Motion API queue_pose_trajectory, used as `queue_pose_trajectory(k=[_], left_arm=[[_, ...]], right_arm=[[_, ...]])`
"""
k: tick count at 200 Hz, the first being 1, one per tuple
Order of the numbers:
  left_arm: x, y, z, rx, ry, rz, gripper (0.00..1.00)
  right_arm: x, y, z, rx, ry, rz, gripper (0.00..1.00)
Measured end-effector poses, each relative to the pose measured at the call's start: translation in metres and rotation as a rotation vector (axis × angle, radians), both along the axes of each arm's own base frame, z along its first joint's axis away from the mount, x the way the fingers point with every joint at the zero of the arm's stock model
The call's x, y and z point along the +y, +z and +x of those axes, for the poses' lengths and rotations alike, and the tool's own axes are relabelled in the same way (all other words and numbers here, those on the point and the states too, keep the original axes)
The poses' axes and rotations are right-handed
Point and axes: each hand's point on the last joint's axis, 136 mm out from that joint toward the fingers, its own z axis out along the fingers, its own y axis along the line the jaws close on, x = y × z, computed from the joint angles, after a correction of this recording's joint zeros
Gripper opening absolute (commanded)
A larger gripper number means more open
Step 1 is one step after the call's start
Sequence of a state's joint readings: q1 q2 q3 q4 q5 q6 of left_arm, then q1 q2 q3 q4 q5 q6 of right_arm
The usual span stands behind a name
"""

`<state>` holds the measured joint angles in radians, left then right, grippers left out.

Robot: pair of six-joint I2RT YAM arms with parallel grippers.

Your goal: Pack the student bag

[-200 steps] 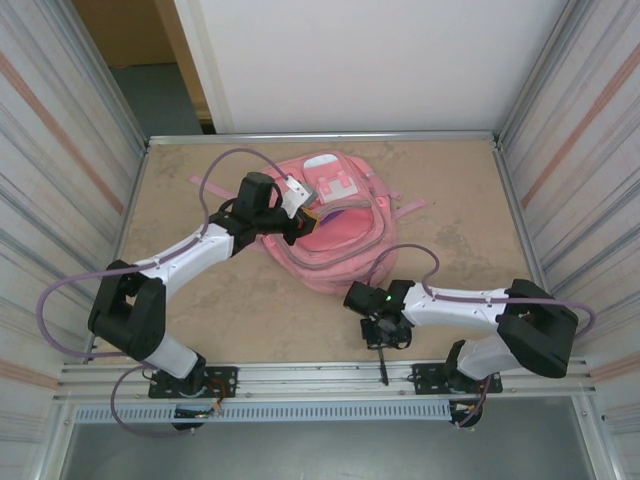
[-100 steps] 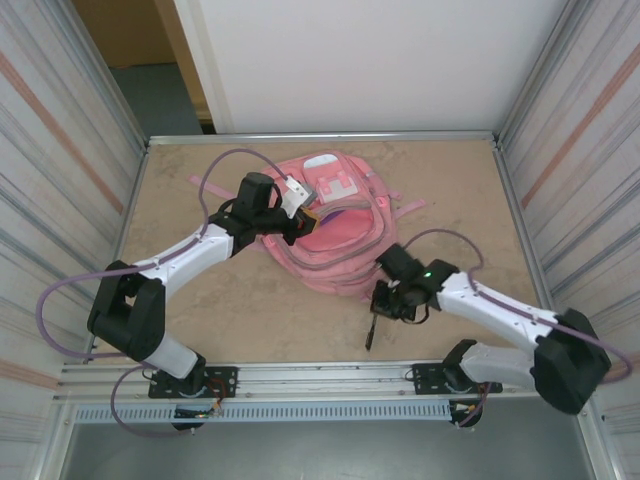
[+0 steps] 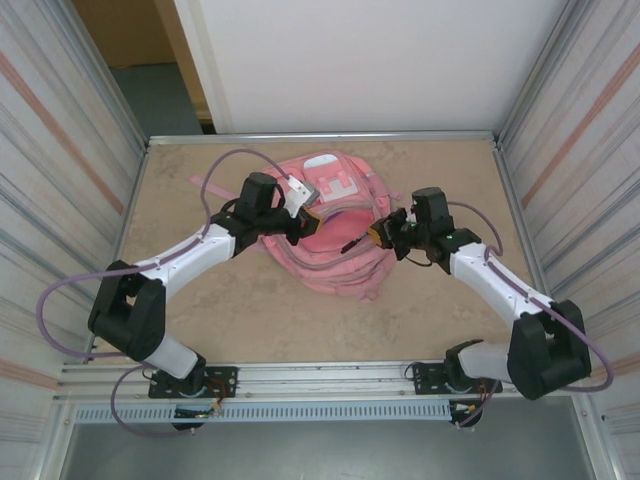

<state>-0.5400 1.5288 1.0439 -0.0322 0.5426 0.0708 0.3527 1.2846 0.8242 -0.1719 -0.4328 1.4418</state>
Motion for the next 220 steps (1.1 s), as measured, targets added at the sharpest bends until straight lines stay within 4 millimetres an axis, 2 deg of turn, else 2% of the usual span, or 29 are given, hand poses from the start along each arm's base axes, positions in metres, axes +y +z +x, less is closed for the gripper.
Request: queue_pose_trajectory(k=[15,38,74,84,98,111,147,174,178,185,190,200,220], left_arm=[[-0.003,0.0,-0.002,0.008,-0.004,-0.004,0.0],[-0.006,-0.001,-0.002,0.033,-0.003,-0.013,0.0],[-0.012,0.002,0.0,0.045,-0.001,-0.028,0.0],[-0.013,0.002,0.0,0.05,0.001,-0.033,0.0],[-0.015,0.003,0.0,0.052,0.0,-0.039,0.0],[-0.016,0.003,0.002,0.054,0.002,-0.041,0.0],[-0.017,0.004,0.004,0.054,0.007,-0.052,0.0],[-0.017,0.005,0.004,0.054,0.007,-0.053,0.0],[-0.017,0.005,0.004,0.054,0.007,-0.053,0.04],[-0.017,0.004,0.004,0.054,0.006,-0.052,0.2],[-0.017,0.004,0.004,0.054,0.007,-0.052,0.27],[-0.017,0.005,0.003,0.049,0.001,-0.052,0.34],[-0.016,0.003,0.002,0.045,-0.002,-0.048,0.4]], right_arm=[[-0.002,-0.007,0.011,0.021,-0.043,-0.015,0.02],[-0.002,-0.007,0.029,0.009,-0.089,-0.04,0.04],[0.019,-0.005,0.04,-0.024,-0.085,-0.086,0.06],[0.023,-0.009,0.041,-0.022,-0.082,-0.099,0.13],[0.028,-0.017,0.042,-0.005,-0.073,-0.114,0.38],[0.032,-0.024,0.044,0.01,-0.064,-0.125,0.47],[0.03,-0.022,0.044,0.01,-0.062,-0.13,0.52],[0.02,-0.016,0.034,-0.012,-0.053,-0.132,0.52],[0.017,-0.015,0.031,-0.015,-0.052,-0.134,0.52],[0.012,-0.015,0.026,-0.021,-0.051,-0.141,0.52],[0.008,-0.015,0.022,-0.026,-0.05,-0.147,0.52],[0.001,-0.013,0.015,-0.039,-0.04,-0.164,0.52],[-0.013,-0.01,0.0,-0.067,-0.007,-0.218,0.52]])
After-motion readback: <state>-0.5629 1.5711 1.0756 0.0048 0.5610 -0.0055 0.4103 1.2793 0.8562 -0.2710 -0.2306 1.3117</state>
